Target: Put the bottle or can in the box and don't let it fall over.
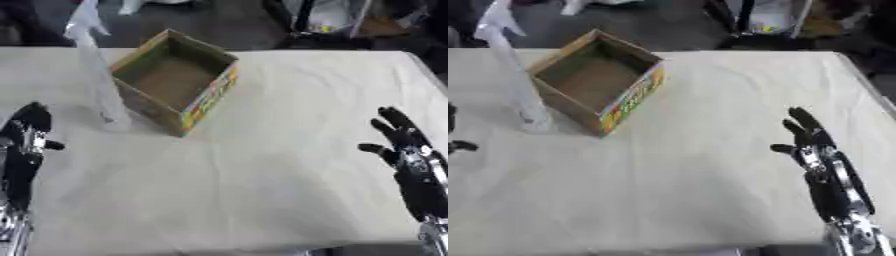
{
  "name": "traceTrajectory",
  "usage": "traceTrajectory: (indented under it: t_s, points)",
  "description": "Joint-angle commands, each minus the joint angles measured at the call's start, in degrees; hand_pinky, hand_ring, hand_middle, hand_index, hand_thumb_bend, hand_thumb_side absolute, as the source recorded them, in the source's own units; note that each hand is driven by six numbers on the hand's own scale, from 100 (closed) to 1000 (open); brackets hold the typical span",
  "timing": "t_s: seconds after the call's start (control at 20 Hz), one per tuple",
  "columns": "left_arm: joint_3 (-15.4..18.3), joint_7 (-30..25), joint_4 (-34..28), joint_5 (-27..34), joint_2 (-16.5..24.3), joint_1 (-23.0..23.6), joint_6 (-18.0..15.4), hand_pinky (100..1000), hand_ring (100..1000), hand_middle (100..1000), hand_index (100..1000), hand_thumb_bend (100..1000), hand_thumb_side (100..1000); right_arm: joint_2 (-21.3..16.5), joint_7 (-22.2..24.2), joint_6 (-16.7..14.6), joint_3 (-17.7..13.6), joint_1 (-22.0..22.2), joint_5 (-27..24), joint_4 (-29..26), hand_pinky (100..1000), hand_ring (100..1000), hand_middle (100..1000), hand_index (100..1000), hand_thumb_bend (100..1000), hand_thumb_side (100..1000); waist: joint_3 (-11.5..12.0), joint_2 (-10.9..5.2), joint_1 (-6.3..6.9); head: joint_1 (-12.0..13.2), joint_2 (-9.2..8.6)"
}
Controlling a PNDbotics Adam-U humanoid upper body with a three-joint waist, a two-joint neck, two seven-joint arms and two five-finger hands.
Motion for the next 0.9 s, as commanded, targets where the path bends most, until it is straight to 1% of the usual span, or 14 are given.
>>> traceTrajectory:
  t_s: [0.05,0.3,0.45,0.6,0.8,0.85,0.9]
  points:
    - [1.07,1.58,-1.11,-0.82,4.16,-1.81,0.25,521,1000,900,809,480,677,-1.20,0.06,-0.03,-0.27,-0.29,-0.55,-0.83,743,1000,1000,1000,100,777,-0.11,-0.73,0.37,-0.24,-0.26]
    - [0.71,4.30,2.14,-2.62,9.32,-6.04,1.45,529,1000,919,830,500,659,-1.26,0.17,0.02,-0.16,-0.28,-0.58,-0.76,743,1000,1000,1000,100,777,-0.52,-0.91,0.52,-0.23,-0.22]
    - [-0.53,4.78,5.77,-3.15,11.65,-9.48,1.93,539,1000,944,845,551,650,-1.30,0.19,0.01,-0.11,-0.22,-0.62,-0.74,743,1000,1000,1000,100,779,-0.91,-1.00,0.54,-0.22,-0.31]
    - [-1.44,4.52,9.22,-3.05,12.64,-12.05,1.51,540,1000,946,847,557,646,-1.29,0.24,0.03,-0.07,-0.19,-0.65,-0.71,743,1000,1000,1000,100,779,-1.09,-1.02,0.54,-0.23,-0.31]
    - [-1.59,4.54,10.53,-2.95,12.81,-12.59,0.70,540,1000,946,847,557,646,-1.28,0.25,0.04,-0.07,-0.18,-0.67,-0.70,743,1000,1000,1000,100,779,-1.11,-1.02,0.54,-0.24,-0.31]
    - [-1.72,4.47,10.74,-2.89,12.86,-12.73,0.57,552,1000,968,860,718,616,-1.28,0.27,0.05,-0.03,-0.12,-0.68,-0.68,743,1000,1000,1000,100,781,-1.23,-1.13,0.51,-0.17,-0.19]
    - [-2.51,4.23,11.57,-2.58,13.11,-13.54,0.45,552,1000,968,861,718,615,-1.28,0.43,0.07,0.20,0.07,-0.75,-0.62,743,1000,1000,1000,100,781,-2.02,-1.42,0.43,0.33,0.16]
